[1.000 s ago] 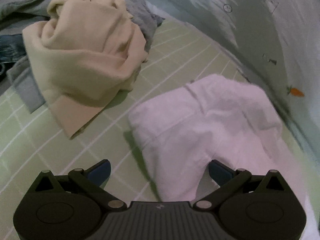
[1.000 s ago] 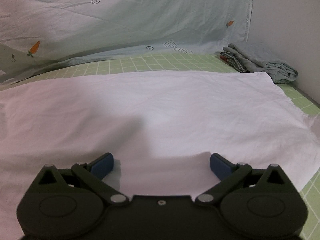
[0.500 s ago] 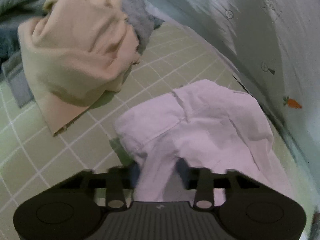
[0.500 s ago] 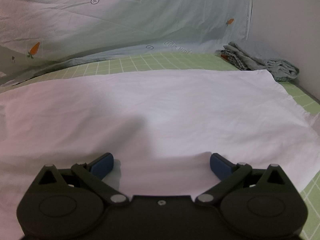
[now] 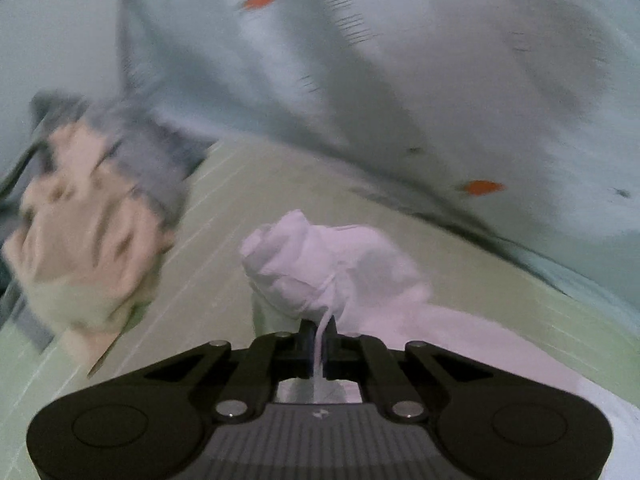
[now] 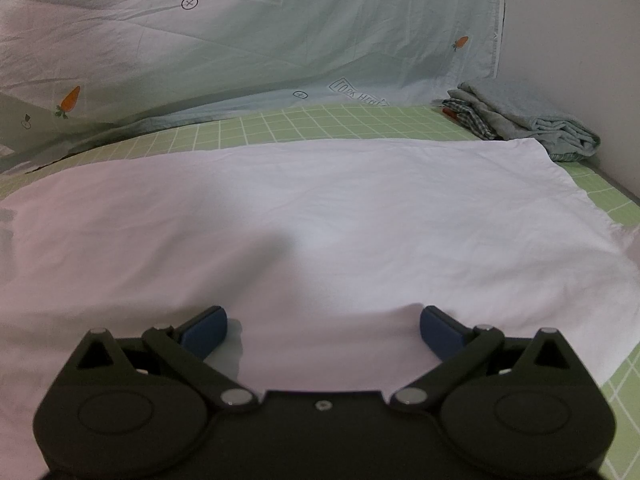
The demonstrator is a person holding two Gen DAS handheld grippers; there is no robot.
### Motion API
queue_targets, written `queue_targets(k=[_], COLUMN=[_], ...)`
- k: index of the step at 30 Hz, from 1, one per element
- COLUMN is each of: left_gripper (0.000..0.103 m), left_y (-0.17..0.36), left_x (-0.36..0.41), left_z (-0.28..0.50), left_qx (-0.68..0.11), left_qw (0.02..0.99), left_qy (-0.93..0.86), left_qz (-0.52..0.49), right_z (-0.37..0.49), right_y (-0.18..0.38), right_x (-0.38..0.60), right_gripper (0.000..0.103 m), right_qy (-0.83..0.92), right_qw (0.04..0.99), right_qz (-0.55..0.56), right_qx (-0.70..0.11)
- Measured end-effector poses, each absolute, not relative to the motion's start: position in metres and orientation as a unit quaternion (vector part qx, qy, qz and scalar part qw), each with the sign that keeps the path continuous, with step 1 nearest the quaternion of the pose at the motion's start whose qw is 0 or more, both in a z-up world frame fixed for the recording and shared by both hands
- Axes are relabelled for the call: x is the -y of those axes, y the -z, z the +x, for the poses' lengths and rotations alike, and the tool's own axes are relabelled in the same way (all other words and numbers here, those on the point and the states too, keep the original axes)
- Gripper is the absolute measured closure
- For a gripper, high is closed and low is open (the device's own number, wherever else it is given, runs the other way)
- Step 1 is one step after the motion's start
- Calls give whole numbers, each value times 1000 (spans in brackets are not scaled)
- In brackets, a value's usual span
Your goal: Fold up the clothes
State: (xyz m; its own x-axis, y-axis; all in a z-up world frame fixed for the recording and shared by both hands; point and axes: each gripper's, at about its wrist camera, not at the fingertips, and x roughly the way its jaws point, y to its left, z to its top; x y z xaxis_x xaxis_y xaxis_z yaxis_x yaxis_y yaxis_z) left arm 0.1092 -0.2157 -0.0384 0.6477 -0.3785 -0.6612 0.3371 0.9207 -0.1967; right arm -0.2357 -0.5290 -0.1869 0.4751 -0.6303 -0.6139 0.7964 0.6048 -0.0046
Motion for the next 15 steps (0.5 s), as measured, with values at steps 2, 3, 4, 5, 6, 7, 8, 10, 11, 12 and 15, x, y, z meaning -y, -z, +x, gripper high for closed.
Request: queue_targets(k=[2,3,4,5,6,7,8,10,11,12,15], left_gripper=[101,101,101,101,101,100,99,84,82,82,61], left_y=[27,24,21,22,24,29,42,68,86,98,121], left_x=[238,250,262,274,286,298,310,333,343,348,358], left_z=[93,85,75,66,58,50,44,33,32,31,26], left_qx=[-354,-349,-345,-345,-349,-359,-379,-423,-460,-482,-517], left_qw=[904,900,893,885,876,863,846,807,780,766,737], left_qy=[239,262,288,311,330,351,370,404,416,414,414], left_qz=[-6,5,17,27,37,51,61,79,90,102,134], right_z=[-235,-235,-234,-234,-234,-234,-234,-235,-235,-234,-234], right_y=[187,187,187,187,187,187,187,187,187,187,186], right_x=[529,528,528,528,528,528,528,528,528,527,527], right_gripper=[0,0,0,0,0,0,0,0,0,0,0], right_qy=[422,422,422,422,422,422,422,421,421,422,421], right_qw=[847,847,846,846,847,847,847,847,847,847,847], right_qz=[142,142,142,142,142,142,142,143,143,143,144], right_qx=[-292,-292,-292,-292,-292,-292,-291,-291,-291,-291,-290])
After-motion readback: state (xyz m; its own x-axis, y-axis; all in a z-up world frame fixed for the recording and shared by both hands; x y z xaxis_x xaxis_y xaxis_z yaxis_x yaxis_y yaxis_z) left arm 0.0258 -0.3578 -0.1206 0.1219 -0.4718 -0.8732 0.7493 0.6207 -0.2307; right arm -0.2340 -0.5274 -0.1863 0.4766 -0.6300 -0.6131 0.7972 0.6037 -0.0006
